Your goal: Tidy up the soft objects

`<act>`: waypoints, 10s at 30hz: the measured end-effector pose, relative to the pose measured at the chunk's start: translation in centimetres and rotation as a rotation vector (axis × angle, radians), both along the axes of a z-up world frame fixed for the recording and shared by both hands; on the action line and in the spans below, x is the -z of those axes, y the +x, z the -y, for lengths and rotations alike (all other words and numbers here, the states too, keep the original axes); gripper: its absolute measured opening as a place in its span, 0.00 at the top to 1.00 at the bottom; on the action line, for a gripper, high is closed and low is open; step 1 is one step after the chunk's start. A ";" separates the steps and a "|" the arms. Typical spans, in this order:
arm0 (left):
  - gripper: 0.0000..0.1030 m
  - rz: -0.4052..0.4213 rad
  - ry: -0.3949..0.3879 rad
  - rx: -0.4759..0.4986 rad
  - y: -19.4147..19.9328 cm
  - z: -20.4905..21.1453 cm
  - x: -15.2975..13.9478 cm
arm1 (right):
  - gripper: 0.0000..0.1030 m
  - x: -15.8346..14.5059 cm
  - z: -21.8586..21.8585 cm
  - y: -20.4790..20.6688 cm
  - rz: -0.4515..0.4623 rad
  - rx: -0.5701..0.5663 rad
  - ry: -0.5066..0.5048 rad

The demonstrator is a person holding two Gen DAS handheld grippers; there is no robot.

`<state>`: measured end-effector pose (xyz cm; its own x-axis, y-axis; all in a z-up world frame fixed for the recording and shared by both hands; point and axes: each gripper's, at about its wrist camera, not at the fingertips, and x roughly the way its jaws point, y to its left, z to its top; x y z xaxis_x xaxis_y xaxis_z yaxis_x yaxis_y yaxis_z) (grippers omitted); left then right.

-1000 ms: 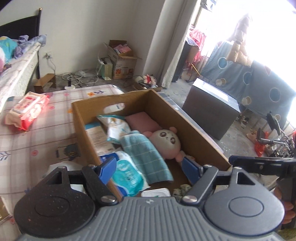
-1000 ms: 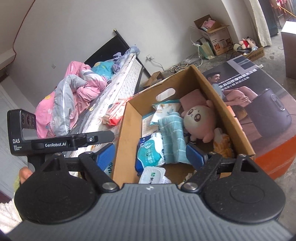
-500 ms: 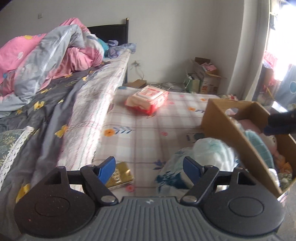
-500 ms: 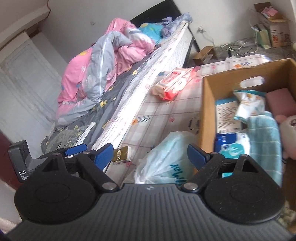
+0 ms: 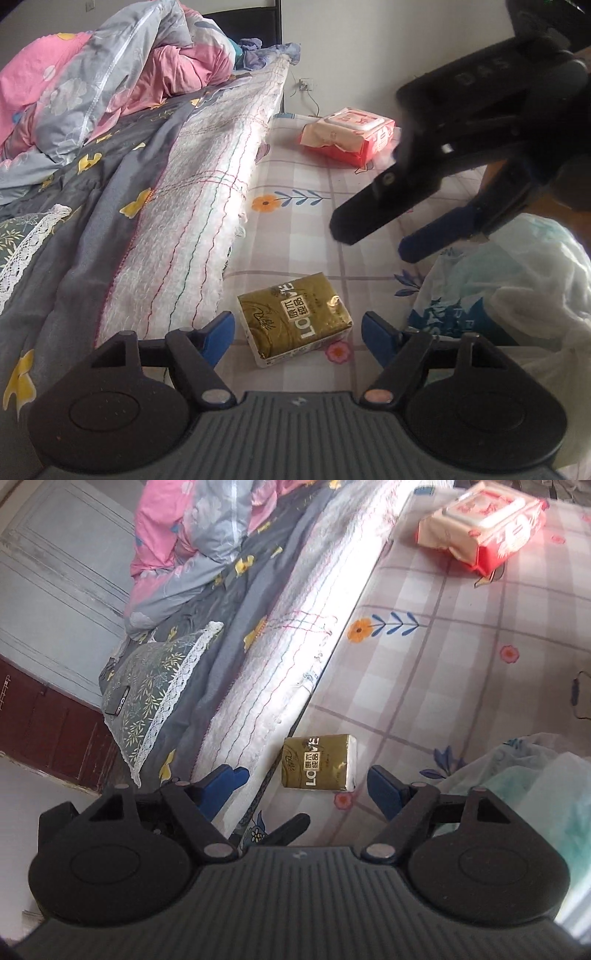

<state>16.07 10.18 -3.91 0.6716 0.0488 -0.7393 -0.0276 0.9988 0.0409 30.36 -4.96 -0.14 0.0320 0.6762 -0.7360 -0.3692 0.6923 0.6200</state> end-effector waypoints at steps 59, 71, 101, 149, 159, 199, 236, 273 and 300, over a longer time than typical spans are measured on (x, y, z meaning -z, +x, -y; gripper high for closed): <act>0.28 -0.117 -0.124 0.716 2.7 39.4 -1.8 | 0.62 -2.0 44.9 -12.9 0.073 0.670 -0.147; 0.22 -0.046 -0.184 0.607 1.8 33.5 -5.5 | 0.61 -2.8 46.0 -13.9 0.164 0.721 -0.136; 0.00 0.012 -0.053 0.015 -13.0 15.1 -6.2 | 0.01 -4.8 24.0 -32.4 0.543 0.646 -0.355; 0.02 0.004 -0.016 0.082 -13.9 19.4 -6.5 | 0.01 -3.3 24.7 -31.6 0.497 0.666 -0.494; 0.03 0.003 -0.017 0.081 -13.8 19.4 -6.5 | 0.01 -3.2 24.9 -31.2 0.488 0.664 -0.490; 0.03 -0.100 -0.065 0.086 -13.0 20.1 -4.7 | 0.01 -2.2 25.5 -30.4 0.435 0.631 -0.540; 0.03 -0.128 -0.066 0.092 -12.6 20.7 -4.2 | 0.01 -1.5 26.0 -30.3 0.425 0.629 -0.552; 0.04 -0.127 -0.069 0.090 -12.7 20.3 -4.3 | 0.01 -1.6 26.0 -30.1 0.429 0.621 -0.550; 0.04 -0.129 -0.071 0.091 -12.7 20.2 -4.2 | 0.01 -1.6 25.9 -30.1 0.427 0.621 -0.548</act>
